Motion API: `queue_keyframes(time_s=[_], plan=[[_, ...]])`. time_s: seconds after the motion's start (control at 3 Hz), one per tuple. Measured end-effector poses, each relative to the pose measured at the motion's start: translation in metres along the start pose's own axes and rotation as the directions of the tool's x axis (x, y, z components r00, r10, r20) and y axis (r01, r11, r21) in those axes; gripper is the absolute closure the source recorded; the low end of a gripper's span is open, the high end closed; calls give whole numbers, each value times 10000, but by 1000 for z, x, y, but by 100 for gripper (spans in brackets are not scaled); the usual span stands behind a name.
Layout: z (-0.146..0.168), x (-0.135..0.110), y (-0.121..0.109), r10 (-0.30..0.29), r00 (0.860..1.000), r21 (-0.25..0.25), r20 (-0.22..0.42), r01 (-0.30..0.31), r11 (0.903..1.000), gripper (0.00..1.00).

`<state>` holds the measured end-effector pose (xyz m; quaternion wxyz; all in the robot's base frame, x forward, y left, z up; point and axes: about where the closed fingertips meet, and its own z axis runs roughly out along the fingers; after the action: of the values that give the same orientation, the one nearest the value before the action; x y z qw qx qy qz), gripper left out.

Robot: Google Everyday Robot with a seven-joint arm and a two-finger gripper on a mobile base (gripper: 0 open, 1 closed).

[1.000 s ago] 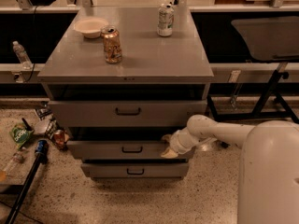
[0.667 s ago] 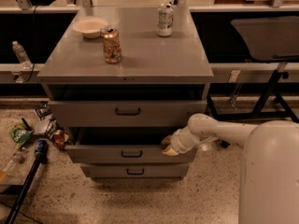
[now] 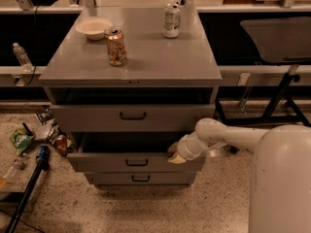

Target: Open middle drawer

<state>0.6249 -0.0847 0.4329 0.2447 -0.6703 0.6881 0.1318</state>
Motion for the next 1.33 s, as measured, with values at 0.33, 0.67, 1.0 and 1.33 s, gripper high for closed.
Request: queue_keyframes(time_s=[0.33,0.67,1.0,1.33], plan=[[3,-18,37,675,9971,-537,341,-657,9964,62],[4,-19,39,716,9968,-569,360,-694,9960,38],[3,-19,39,717,9968,-570,361,-696,9959,16],[4,-36,76,1440,9874,-1085,650,-1365,9847,0]])
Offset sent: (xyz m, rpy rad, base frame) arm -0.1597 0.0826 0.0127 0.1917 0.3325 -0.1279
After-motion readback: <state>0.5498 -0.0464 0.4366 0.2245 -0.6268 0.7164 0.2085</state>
